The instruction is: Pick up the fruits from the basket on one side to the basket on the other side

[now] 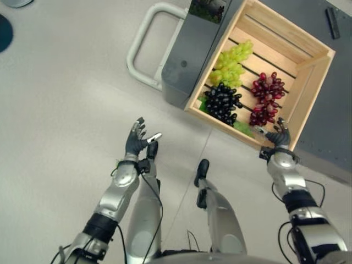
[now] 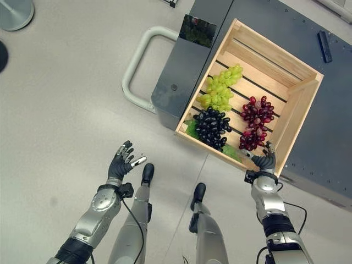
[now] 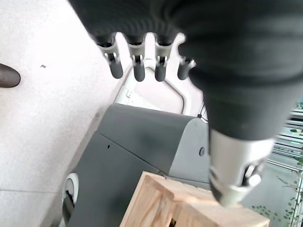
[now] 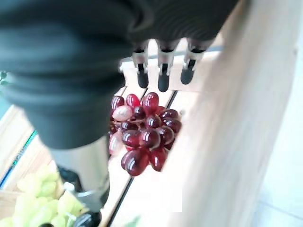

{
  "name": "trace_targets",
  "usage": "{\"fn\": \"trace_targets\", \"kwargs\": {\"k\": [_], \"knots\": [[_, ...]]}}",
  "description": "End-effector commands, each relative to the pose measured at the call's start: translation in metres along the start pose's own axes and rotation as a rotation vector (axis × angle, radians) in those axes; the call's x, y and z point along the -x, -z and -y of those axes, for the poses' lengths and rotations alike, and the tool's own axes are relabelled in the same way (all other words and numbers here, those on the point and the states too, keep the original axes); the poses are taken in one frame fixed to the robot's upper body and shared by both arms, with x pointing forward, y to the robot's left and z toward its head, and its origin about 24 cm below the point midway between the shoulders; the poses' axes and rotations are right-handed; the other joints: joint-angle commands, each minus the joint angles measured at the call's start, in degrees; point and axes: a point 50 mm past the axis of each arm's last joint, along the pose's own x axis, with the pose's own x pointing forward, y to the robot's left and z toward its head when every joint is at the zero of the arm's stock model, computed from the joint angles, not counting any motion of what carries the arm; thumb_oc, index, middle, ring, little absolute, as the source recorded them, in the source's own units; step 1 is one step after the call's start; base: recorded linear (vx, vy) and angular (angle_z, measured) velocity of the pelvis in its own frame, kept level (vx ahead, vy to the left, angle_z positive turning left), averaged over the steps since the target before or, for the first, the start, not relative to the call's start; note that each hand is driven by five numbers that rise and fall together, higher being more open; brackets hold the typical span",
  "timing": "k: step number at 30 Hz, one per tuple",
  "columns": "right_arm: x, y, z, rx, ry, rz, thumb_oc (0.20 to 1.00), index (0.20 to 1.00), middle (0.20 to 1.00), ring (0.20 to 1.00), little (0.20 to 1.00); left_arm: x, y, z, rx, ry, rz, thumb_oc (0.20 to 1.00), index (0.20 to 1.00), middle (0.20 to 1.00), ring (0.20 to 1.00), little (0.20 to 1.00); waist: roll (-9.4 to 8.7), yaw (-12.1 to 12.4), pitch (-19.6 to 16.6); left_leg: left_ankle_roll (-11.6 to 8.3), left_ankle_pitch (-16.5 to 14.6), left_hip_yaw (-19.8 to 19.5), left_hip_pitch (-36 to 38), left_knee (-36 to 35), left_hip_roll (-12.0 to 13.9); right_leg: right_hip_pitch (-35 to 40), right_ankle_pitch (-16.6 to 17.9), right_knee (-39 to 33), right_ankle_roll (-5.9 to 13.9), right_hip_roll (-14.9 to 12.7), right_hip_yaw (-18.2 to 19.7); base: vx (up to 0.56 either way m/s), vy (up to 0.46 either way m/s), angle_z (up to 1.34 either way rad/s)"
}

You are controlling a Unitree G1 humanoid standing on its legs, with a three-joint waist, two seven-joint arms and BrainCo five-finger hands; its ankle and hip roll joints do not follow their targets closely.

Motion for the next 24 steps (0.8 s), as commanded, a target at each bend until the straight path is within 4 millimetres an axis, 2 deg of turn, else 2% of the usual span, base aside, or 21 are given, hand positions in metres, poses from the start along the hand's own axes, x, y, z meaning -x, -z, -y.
{"fn": "trace_targets", "kwargs": {"k": [1, 8, 11, 24], "knots": [[-0.003, 0.0, 0.021, -0.012, 0.092, 0.01, 1.0, 1.0, 1.0, 1.0, 1.0, 0.004, -0.007, 0.008, 0.063, -0.004, 0.048, 1.0, 1.0, 1.0, 1.0, 1.0, 1.03, -0.52, -1.19, 0.81, -4.46, 0.18, -0.46, 0.34, -2.34, -1.97, -7.29, 4.37, -0.29, -1.24, 0.89, 0.0, 0.0, 0.0], [-0.01, -0.004, 0.011, -0.025, 0.096, -0.016, 1.0, 1.0, 1.0, 1.0, 1.0, 0.005, -0.004, 0.012, 0.066, 0.004, 0.033, 1.0, 1.0, 1.0, 1.0, 1.0, 1.54, -0.07, -1.19, 1.09, -4.91, 0.5, -0.46, 0.48, -2.78, -1.87, -7.04, 4.1, 0.1, -1.58, 1.2, 0.03, 0.028, -0.01], [-0.017, -0.013, 0.01, -0.017, 0.109, -0.01, 1.0, 1.0, 1.0, 1.0, 1.0, 0.004, -0.005, 0.015, 0.063, 0.015, 0.037, 1.0, 1.0, 1.0, 1.0, 1.0, 1.81, 0.21, -1.19, 1.29, -4.74, 0.58, -0.9, 0.48, -2.98, -2.02, -6.51, 3.69, 0.24, -1.63, 1.29, 0.04, 0.022, -0.03], [-0.044, -0.047, 0.027, -0.007, 0.213, -0.002, 1.0, 1.0, 1.0, 1.0, 1.0, 0.004, -0.004, 0.022, 0.063, 0.033, 0.037, 1.0, 1.0, 1.0, 1.0, 1.0, 2.22, 1.41, -1.19, 1.68, -6.36, 1.14, -0.95, 1.31, -4.14, -1.0, -6.53, 2.82, 0.85, -2.21, 1.34, 0.04, 0.019, -0.03]]}}
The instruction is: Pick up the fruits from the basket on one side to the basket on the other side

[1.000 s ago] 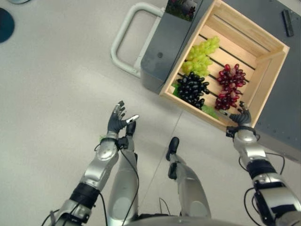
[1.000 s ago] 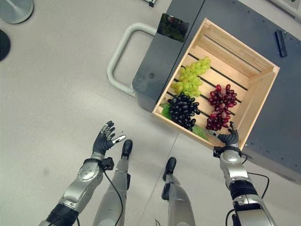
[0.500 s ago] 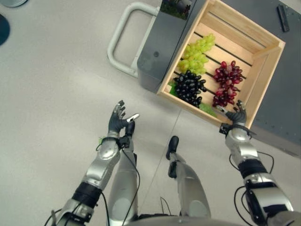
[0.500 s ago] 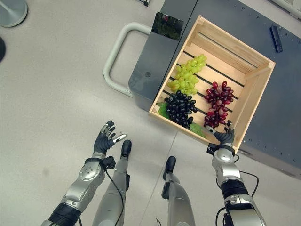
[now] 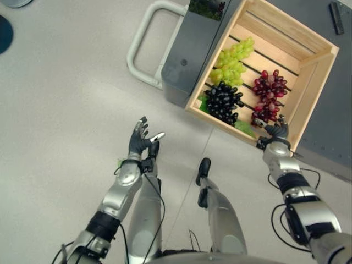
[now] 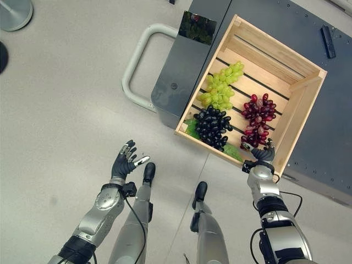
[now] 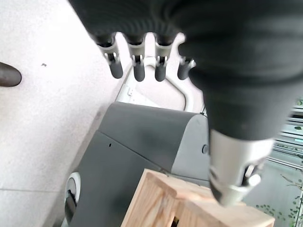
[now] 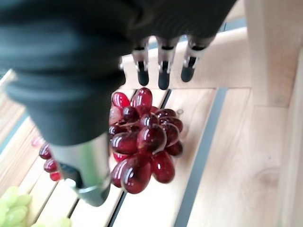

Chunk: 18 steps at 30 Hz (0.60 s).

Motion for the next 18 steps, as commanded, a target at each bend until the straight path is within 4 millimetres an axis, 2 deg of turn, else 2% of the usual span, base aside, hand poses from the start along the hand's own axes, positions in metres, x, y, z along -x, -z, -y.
{"fn": "trace_targets", "kwargs": {"k": [1, 9, 12, 18], "knots": [[-0.019, -0.036, 0.034, 0.006, 0.132, 0.081, 1.0, 1.0, 1.0, 1.0, 1.0, 0.004, -0.005, 0.014, 0.065, 0.023, 0.041, 1.0, 1.0, 1.0, 1.0, 1.0, 2.03, -0.1, -1.15, 1.51, -5.87, -0.25, -1.21, 1.75, -3.9, -0.47, -6.26, 3.07, 0.62, -1.79, 0.04, 0.03, 0.006, 0.0], [-0.028, -0.051, 0.033, 0.029, 0.151, 0.048, 1.0, 1.0, 1.0, 1.0, 1.0, 0.002, -0.008, 0.022, 0.068, 0.048, 0.047, 1.0, 1.0, 1.0, 1.0, 1.0, 2.57, 0.74, -1.15, 1.71, -6.41, -0.04, -1.24, 1.89, -4.24, -0.28, -6.02, 2.65, 0.72, -1.94, 0.09, 0.03, 0.002, 0.0], [-0.033, -0.059, 0.035, 0.098, 0.159, 0.037, 1.0, 1.0, 1.0, 1.0, 1.0, 0.002, -0.007, 0.026, 0.067, 0.063, 0.043, 1.0, 1.0, 1.0, 1.0, 1.0, 2.85, 1.14, -1.15, 1.7, -6.96, 0.04, -1.01, 2.01, -4.41, 0.07, -6.47, 2.81, 0.78, -1.98, 0.01, 0.02, -0.002, 0.0], [-0.038, -0.083, 0.043, 0.112, 0.189, 0.063, 1.0, 1.0, 1.0, 1.0, 1.0, 0.001, -0.009, 0.03, 0.066, 0.079, 0.049, 1.0, 1.0, 1.0, 1.0, 1.0, 3.52, 1.45, -1.15, 1.73, -6.77, 0.02, -1.88, 2.26, -4.71, -0.54, -6.24, 2.73, 0.83, -1.94, -0.11, 0.01, -0.002, 0.0]]}}
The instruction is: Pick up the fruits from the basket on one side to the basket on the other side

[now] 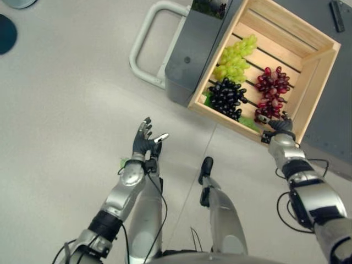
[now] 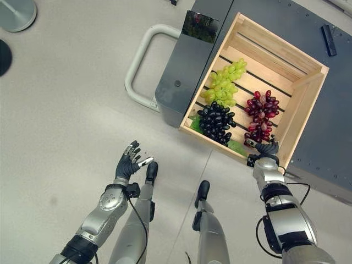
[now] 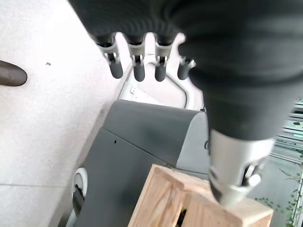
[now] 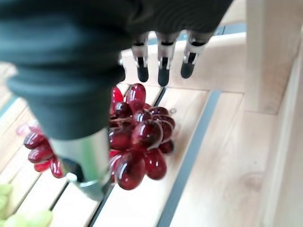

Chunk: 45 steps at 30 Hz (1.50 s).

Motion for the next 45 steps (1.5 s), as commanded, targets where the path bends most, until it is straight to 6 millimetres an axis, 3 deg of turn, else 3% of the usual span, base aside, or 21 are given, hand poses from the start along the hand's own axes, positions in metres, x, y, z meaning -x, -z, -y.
{"fn": "trace_targets", "kwargs": {"k": [1, 9, 10, 16, 27, 34, 39, 40, 43, 45], "knots": [[-0.014, -0.063, 0.04, -0.011, 0.18, 0.124, 1.0, 1.0, 1.0, 1.0, 1.0, -0.002, -0.014, 0.017, 0.073, 0.041, 0.07, 1.0, 1.0, 1.0, 1.0, 1.0, 3.03, 1.4, -0.81, 1.09, -6.84, 0.04, 0.09, 2.05, -3.34, 1.6, -6.62, 2.75, 0.33, -0.13, -0.47, 0.05, -0.003, 0.02], [-0.011, -0.091, 0.032, -0.074, 0.145, 0.193, 1.0, 1.0, 1.0, 1.0, 1.0, -0.004, -0.015, 0.021, 0.075, 0.051, 0.073, 1.0, 1.0, 1.0, 1.0, 1.0, 2.42, 0.89, -0.81, 1.16, -7.56, 0.18, -0.14, 3.03, -3.55, 1.67, -6.79, 3.06, 0.47, -0.13, -0.09, 0.02, 0.002, 0.0], [-0.007, -0.101, 0.025, -0.079, 0.116, 0.254, 1.0, 1.0, 1.0, 1.0, 1.0, -0.006, -0.016, 0.019, 0.074, 0.038, 0.077, 1.0, 1.0, 1.0, 1.0, 1.0, 1.73, 0.51, -0.81, 1.09, -8.05, 0.44, 0.33, 3.1, -3.54, 2.21, -7.06, 3.12, 0.66, -0.12, 0.13, -0.01, 0.019, 0.04], [0.009, -0.109, 0.01, -0.089, 0.038, 0.395, 1.0, 1.0, 1.0, 1.0, 1.0, -0.009, -0.02, 0.01, 0.075, -0.011, 0.09, 1.0, 1.0, 1.0, 1.0, 1.0, 0.32, -0.73, -0.81, 1.19, -7.38, 0.66, 0.26, 2.52, -3.12, 1.86, -6.28, 2.75, 0.78, 0.0, 0.38, 0.0, 0.006, -0.03], [0.037, -0.05, 0.017, -0.205, -0.069, 0.425, 1.0, 1.0, 1.0, 1.0, 1.0, -0.009, -0.018, -0.004, 0.074, -0.057, 0.082, 1.0, 1.0, 1.0, 1.0, 1.0, -2.0, -2.76, -0.81, 1.5, -7.21, 0.33, 1.64, 1.5, -2.62, 2.3, -6.03, 2.71, 1.0, 0.07, 0.73, 0.0, 0.001, 0.0], [0.048, -0.031, 0.023, -0.257, -0.083, 0.418, 1.0, 1.0, 1.0, 1.0, 1.0, -0.008, -0.018, -0.01, 0.07, -0.064, 0.08, 1.0, 1.0, 1.0, 1.0, 1.0, -3.44, -3.14, -0.81, 2.0, -7.13, 0.36, 3.19, 0.58, -2.41, 2.76, -5.61, 3.26, 1.39, 0.12, 1.26, -0.01, 0.007, 0.0], [0.05, -0.023, 0.023, -0.264, -0.086, 0.396, 1.0, 1.0, 1.0, 1.0, 1.0, -0.006, -0.015, -0.011, 0.061, -0.052, 0.066, 1.0, 1.0, 1.0, 1.0, 1.0, -3.45, -3.34, -0.81, 3.31, -8.44, 0.95, 5.0, 0.89, -2.74, 0.53, -5.63, 10.68, 2.62, -0.47, 2.67, -0.01, 0.086, -0.04], [0.05, -0.021, 0.022, -0.263, -0.087, 0.391, 1.0, 1.0, 1.0, 1.0, 1.0, -0.004, -0.012, -0.013, 0.053, -0.052, 0.054, 1.0, 1.0, 1.0, 1.0, 1.0, -3.12, -3.6, -0.81, 3.9, -9.27, 0.85, 6.69, 0.87, -2.71, -1.65, -4.96, 17.52, 3.29, -0.27, 3.44, -0.02, 0.124, 0.0], [0.048, -0.023, 0.02, -0.276, -0.09, 0.385, 1.0, 1.0, 1.0, 1.0, 1.0, -0.003, -0.012, -0.016, 0.032, -0.048, 0.056, 1.0, 1.0, 1.0, 1.0, 1.0, -2.0, -3.85, -0.81, 4.82, -9.41, 1.45, 8.93, -0.51, -1.88, -9.45, -1.4, 27.68, 4.24, 2.04, 4.13, -0.02, 0.123, -0.14], [0.046, -0.026, 0.019, -0.289, -0.085, 0.382, 1.0, 1.0, 1.0, 1.0, 1.0, -0.004, -0.011, -0.013, 0.035, -0.038, 0.053, 1.0, 1.0, 1.0, 1.0, 1.0, -1.49, -4.55, -0.81, 5.15, -9.57, 1.29, 10.16, -1.06, -2.72, -12.29, -0.76, 26.59, 3.76, 4.14, 5.14, 0.03, 0.049, -0.2]]}}
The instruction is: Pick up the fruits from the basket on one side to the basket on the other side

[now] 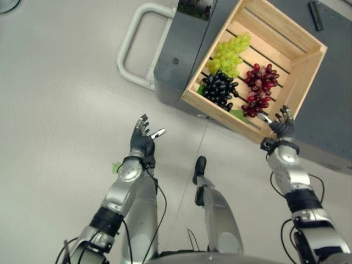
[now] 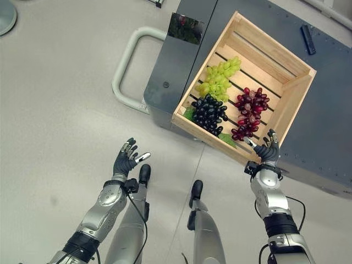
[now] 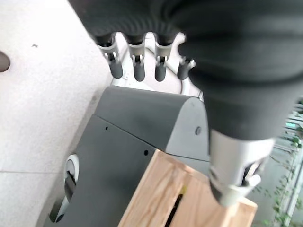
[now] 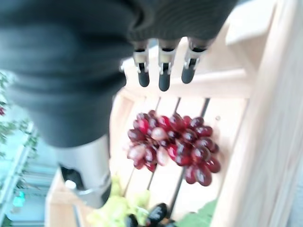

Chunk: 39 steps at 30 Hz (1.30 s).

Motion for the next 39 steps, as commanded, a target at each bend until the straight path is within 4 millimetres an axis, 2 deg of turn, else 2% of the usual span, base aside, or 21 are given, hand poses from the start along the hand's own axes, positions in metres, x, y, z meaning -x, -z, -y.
{"fn": "trace_targets", "kwargs": {"k": [1, 3, 5, 6, 10, 11, 12, 13, 15, 25, 28, 29, 30, 31, 32, 33, 34, 35, 36, 37, 39], "knots": [[-0.016, -0.038, 0.014, -0.029, 0.054, 0.142, 1.0, 1.0, 1.0, 1.0, 1.0, 0.002, -0.011, 0.007, 0.023, 0.026, 0.069, 1.0, 1.0, 1.0, 1.0, 1.0, 1.72, 0.16, -0.95, 1.83, -3.58, 0.62, 9.15, -10.73, -2.75, -6.51, -5.9, 3.71, 0.26, 5.2, 1.59, 0.05, 0.013, -0.13], [-0.018, -0.041, 0.017, -0.036, 0.065, 0.145, 1.0, 1.0, 1.0, 1.0, 1.0, 0.001, -0.011, 0.008, 0.031, 0.025, 0.07, 1.0, 1.0, 1.0, 1.0, 1.0, 1.36, -0.31, -0.95, 1.73, -3.88, 0.65, 9.76, -10.97, -3.95, -5.99, -4.82, -2.83, -0.19, 4.46, 1.59, 0.1, -0.023, 0.18], [-0.021, -0.046, 0.014, -0.04, 0.06, 0.156, 1.0, 1.0, 1.0, 1.0, 1.0, 0.001, -0.01, 0.009, 0.035, 0.03, 0.065, 1.0, 1.0, 1.0, 1.0, 1.0, 1.36, -1.0, -0.95, 1.3, -4.4, 0.44, 10.09, -10.91, -4.42, -6.62, -2.53, -10.45, 0.29, 3.33, 2.21, 0.11, -0.043, 0.55], [-0.023, -0.051, 0.013, -0.041, 0.053, 0.167, 1.0, 1.0, 1.0, 1.0, 1.0, 0.001, -0.009, 0.009, 0.034, 0.03, 0.064, 1.0, 1.0, 1.0, 1.0, 1.0, 1.7, -1.24, -0.95, 1.21, -4.82, 0.4, 10.21, -10.47, -4.55, -7.51, -1.17, -13.0, 0.57, 3.82, 2.74, 0.09, -0.041, 0.45], [-0.026, -0.058, 0.013, -0.043, 0.05, 0.182, 1.0, 1.0, 1.0, 1.0, 1.0, 0.002, -0.009, 0.009, 0.038, 0.035, 0.071, 1.0, 1.0, 1.0, 1.0, 1.0, 2.18, -1.62, -0.95, 1.09, -5.96, 0.37, 10.02, -8.23, -5.52, -7.67, -0.51, -14.43, 0.83, 3.74, 3.33, 0.07, -0.042, -0.21], [-0.028, -0.059, 0.015, -0.051, 0.053, 0.184, 1.0, 1.0, 1.0, 1.0, 1.0, 0.002, -0.008, 0.012, 0.04, 0.046, 0.065, 1.0, 1.0, 1.0, 1.0, 1.0, 2.73, -2.03, -0.95, 1.06, -7.06, -0.3, 10.43, -6.75, -6.52, -7.06, -1.06, -13.28, 0.44, 4.08, 5.05, 0.06, -0.05, -0.03], [-0.028, -0.059, 0.015, -0.05, 0.053, 0.184, 1.0, 1.0, 1.0, 1.0, 1.0, 0.002, -0.008, 0.012, 0.04, 0.046, 0.065, 1.0, 1.0, 1.0, 1.0, 1.0, 2.73, -2.04, -0.95, 1.07, -7.09, -0.3, 10.41, -6.71, -6.53, -7.08, -1.09, -13.23, 0.45, 4.07, 5.05, 0.16, -0.12, 0.23], [-0.028, -0.062, 0.015, -0.057, 0.05, 0.19, 1.0, 1.0, 1.0, 1.0, 1.0, 0.001, -0.007, 0.014, 0.043, 0.051, 0.063, 1.0, 1.0, 1.0, 1.0, 1.0, 2.38, -2.31, -0.95, 0.86, -8.25, -0.29, 11.73, -6.59, -7.79, -1.94, -0.81, -19.66, -0.11, 3.18, 5.09, 0.11, -0.086, 0.27], [-0.029, -0.066, 0.012, -0.055, 0.043, 0.204, 1.0, 1.0, 1.0, 1.0, 1.0, -0.001, -0.01, 0.012, 0.045, 0.036, 0.072, 1.0, 1.0, 1.0, 1.0, 1.0, 2.19, -1.84, -0.95, 0.28, -8.88, 0.5, 12.26, -5.37, -7.72, 0.29, -1.08, -19.41, -0.35, 3.29, 2.95, 0.12, -0.148, 0.03], [-0.033, -0.068, 0.005, 0.003, 0.041, 0.205, 1.0, 1.0, 1.0, 1.0, 1.0, 0.0, -0.005, 0.019, 0.077, 0.043, 0.048, 1.0, 1.0, 1.0, 1.0, 1.0, 3.56, -2.22, -0.95, -0.81, -12.91, 0.54, 15.62, -1.1, -6.22, 8.03, -3.98, -21.65, -2.83, 4.29, 1.61, 0.15, -0.121, -0.09], [-0.034, -0.07, 0.005, 0.036, 0.05, 0.213, 1.0, 1.0, 1.0, 1.0, 1.0, 0.001, -0.005, 0.02, 0.093, 0.037, 0.053, 1.0, 1.0, 1.0, 1.0, 1.0, 3.84, -2.42, -0.95, -1.74, -14.12, 1.02, 13.83, 4.73, -6.81, 9.54, -5.23, -21.91, -3.49, 4.0, 1.97, 0.09, -0.066, -0.02], [-0.033, -0.067, 0.007, 0.056, 0.052, 0.207, 1.0, 1.0, 1.0, 1.0, 1.0, 0.002, -0.005, 0.022, 0.107, 0.038, 0.058, 1.0, 1.0, 1.0, 1.0, 1.0, 3.97, -2.18, -0.95, -3.63, -13.56, 1.88, 10.29, 15.14, -7.38, 11.57, -7.29, -21.69, -4.98, 3.82, 1.92, 0.08, -0.059, -0.02], [-0.033, -0.067, 0.009, 0.055, 0.058, 0.205, 1.0, 1.0, 1.0, 1.0, 1.0, 0.001, -0.006, 0.024, 0.113, 0.042, 0.059, 1.0, 1.0, 1.0, 1.0, 1.0, 3.7, -1.98, -0.95, -5.03, -10.79, 1.81, 7.81, 19.48, -8.6, 11.91, -7.44, -21.86, -5.54, 3.15, 1.81, 0.07, -0.059, 0.01], [-0.033, -0.067, 0.009, 0.054, 0.059, 0.206, 1.0, 1.0, 1.0, 1.0, 1.0, 0.001, -0.006, 0.024, 0.113, 0.043, 0.06, 1.0, 1.0, 1.0, 1.0, 1.0, 3.79, -2.06, -0.95, -5.08, -10.84, 1.71, 7.39, 20.02, -8.6, 11.77, -7.45, -21.78, -5.56, 3.17, 1.67, 0.02, -0.035, 0.02], [-0.034, -0.065, 0.011, 0.053, 0.065, 0.198, 1.0, 1.0, 1.0, 1.0, 1.0, 0.002, -0.005, 0.026, 0.12, 0.047, 0.055, 1.0, 1.0, 1.0, 1.0, 1.0, 3.6, -1.76, -0.95, -6.23, -9.75, 1.46, 5.36, 24.3, -9.92, 12.1, -7.89, -21.64, -6.13, 2.89, 1.41, 0.04, -0.08, 0.16], [-0.035, -0.06, 0.011, 0.054, 0.088, 0.177, 1.0, 1.0, 1.0, 1.0, 1.0, 0.001, -0.002, 0.026, 0.128, 0.035, 0.039, 1.0, 1.0, 1.0, 1.0, 1.0, 2.87, -1.6, -0.95, -6.28, -9.59, 0.05, 2.93, 25.15, -9.79, 12.16, -8.29, -21.69, -6.42, 2.94, 1.49, 0.06, -0.095, 0.21], [-0.035, -0.057, 0.012, 0.043, 0.101, 0.164, 1.0, 1.0, 1.0, 1.0, 1.0, 0.001, -0.001, 0.027, 0.128, 0.034, 0.029, 1.0, 1.0, 1.0, 1.0, 1.0, 2.59, -1.75, -0.95, -5.85, -9.72, -0.18, 1.68, 23.48, -7.91, 12.55, -8.45, -21.97, -6.12, 2.68, 1.71, 0.08, -0.079, 0.19], [-0.036, -0.058, 0.011, 0.043, 0.104, 0.162, 1.0, 1.0, 1.0, 1.0, 1.0, -0.001, -0.001, 0.028, 0.131, 0.031, 0.023, 1.0, 1.0, 1.0, 1.0, 1.0, 2.8, -1.71, -0.95, -6.02, -9.12, 0.32, 1.64, 18.91, -4.37, 13.21, -9.09, -22.42, -5.94, 2.78, 1.71, 0.12, 0.033, 0.08], [-0.036, -0.058, 0.01, 0.033, 0.107, 0.161, 1.0, 1.0, 1.0, 1.0, 1.0, -0.002, -0.002, 0.029, 0.128, 0.036, 0.027, 1.0, 1.0, 1.0, 1.0, 1.0, 4.01, -1.45, -0.95, -6.08, -5.81, 0.67, 1.1, 10.62, 0.1, 13.61, -9.79, -22.83, -5.35, 3.89, 1.27, 0.23, 0.073, -0.09], [-0.035, -0.054, 0.012, 0.049, 0.112, 0.157, 1.0, 1.0, 1.0, 1.0, 1.0, -0.002, -0.003, 0.029, 0.107, 0.041, 0.032, 1.0, 1.0, 1.0, 1.0, 1.0, 5.7, -0.3, -0.95, -6.22, -0.58, -0.02, 4.29, -3.69, 3.91, 14.26, -10.09, -23.4, -4.92, 5.84, 0.85, 0.19, 0.066, -0.1], [-0.033, -0.05, 0.018, 0.065, 0.146, 0.159, 1.0, 1.0, 1.0, 1.0, 1.0, 0.0, 0.001, 0.028, 0.101, 0.021, 0.017, 1.0, 1.0, 1.0, 1.0, 1.0, 6.32, 0.08, -0.95, -6.31, 1.79, -0.26, 6.38, -9.16, 4.66, 14.56, -10.36, -22.81, -4.56, 6.02, 0.58, 0.1, 0.038, -0.15]]}}
